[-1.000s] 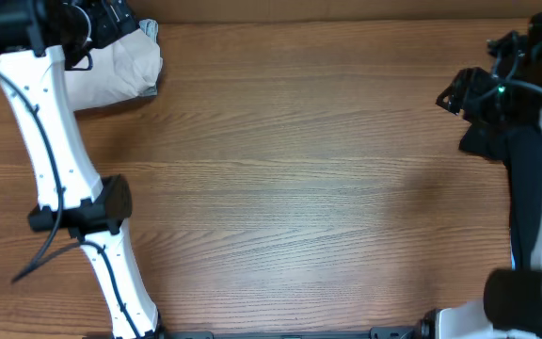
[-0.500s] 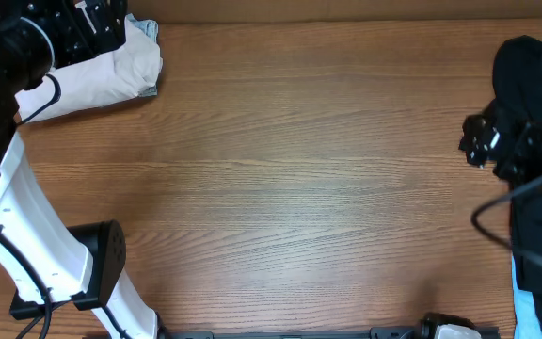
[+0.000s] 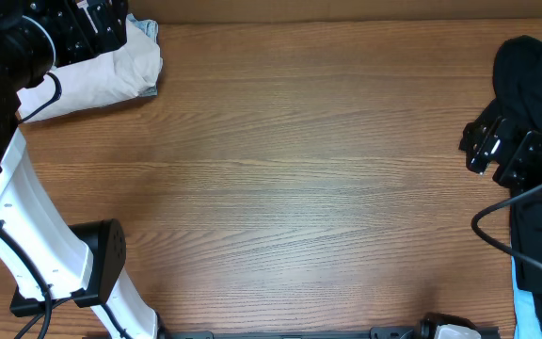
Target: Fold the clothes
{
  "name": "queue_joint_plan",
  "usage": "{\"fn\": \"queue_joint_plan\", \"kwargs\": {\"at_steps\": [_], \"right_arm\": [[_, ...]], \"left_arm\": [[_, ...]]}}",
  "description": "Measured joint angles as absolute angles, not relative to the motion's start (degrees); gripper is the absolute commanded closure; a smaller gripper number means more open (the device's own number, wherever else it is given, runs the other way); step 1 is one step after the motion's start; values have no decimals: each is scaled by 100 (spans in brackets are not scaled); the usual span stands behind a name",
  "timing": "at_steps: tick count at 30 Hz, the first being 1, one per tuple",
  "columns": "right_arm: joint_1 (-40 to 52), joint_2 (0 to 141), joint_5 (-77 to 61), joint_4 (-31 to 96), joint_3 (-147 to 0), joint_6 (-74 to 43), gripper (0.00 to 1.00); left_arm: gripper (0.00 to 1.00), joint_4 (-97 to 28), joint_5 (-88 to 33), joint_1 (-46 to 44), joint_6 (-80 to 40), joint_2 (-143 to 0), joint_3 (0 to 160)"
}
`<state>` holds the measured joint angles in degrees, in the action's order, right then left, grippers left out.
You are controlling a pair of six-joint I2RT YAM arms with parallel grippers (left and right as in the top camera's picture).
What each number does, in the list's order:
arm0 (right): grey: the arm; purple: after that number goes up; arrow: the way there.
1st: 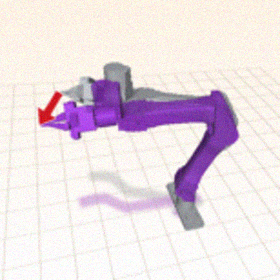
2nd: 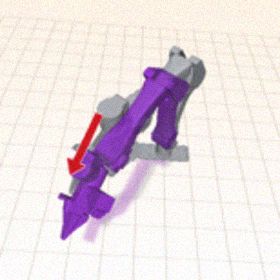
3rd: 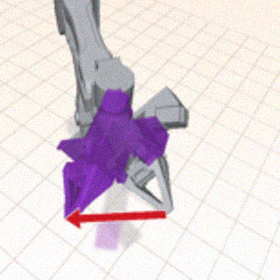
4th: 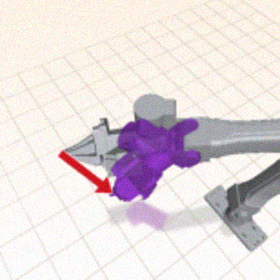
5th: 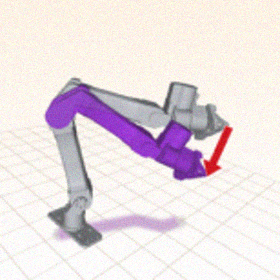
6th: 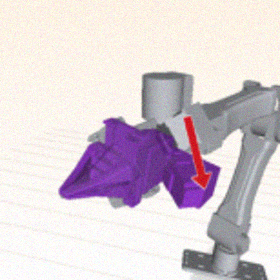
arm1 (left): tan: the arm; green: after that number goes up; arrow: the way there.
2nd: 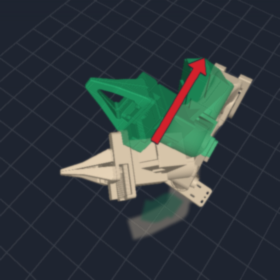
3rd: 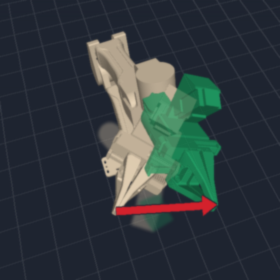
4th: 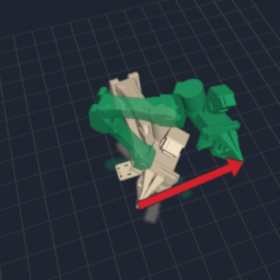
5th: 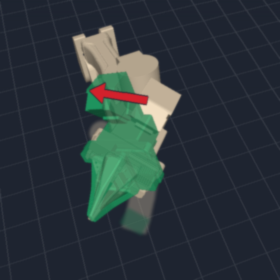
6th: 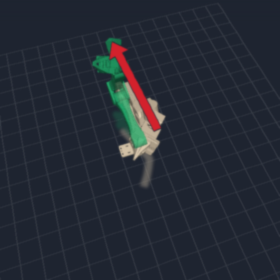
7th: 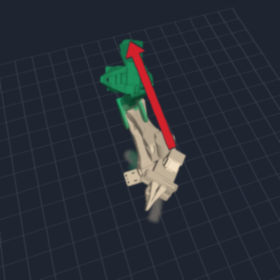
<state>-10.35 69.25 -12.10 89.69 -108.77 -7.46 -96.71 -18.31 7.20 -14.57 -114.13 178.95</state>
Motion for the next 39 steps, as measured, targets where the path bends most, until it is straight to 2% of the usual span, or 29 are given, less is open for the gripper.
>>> {"fn": "queue_joint_plan", "kwargs": {"at_steps": [5,9,12,17,22,25,28,39], "right_arm": [[-1020,7011,-1192,8680,-10836,-746,0],[-655,6731,-1153,7137,-10108,-742,0],[-158,6060,-1109,5662,-8807,-738,0],[281,4235,-1111,2851,-5830,-744,0],[342,2443,-1111,996,-2731,-961,0],[342,1586,-1111,823,-1422,-1096,0],[342,1103,-1098,792,-799,-1170,0],[342,242,-849,412,-106,-1212,0]], "left_arm": [[0,-9671,-1831,720,-1457,-11413,17895],[0,-9673,-1831,720,-1455,-11413,17895],[0,-9677,-1833,720,-1455,-11413,17891],[0,-9688,-1848,720,-1441,-11415,17882],[0,-9686,-1848,720,-1439,-11421,17882],[0,-9690,-1848,720,-1439,-11439,17880],[0,-9695,-1848,720,-1439,-11439,17880],[0,-9688,-1848,720,-1439,-11439,17880]]}}
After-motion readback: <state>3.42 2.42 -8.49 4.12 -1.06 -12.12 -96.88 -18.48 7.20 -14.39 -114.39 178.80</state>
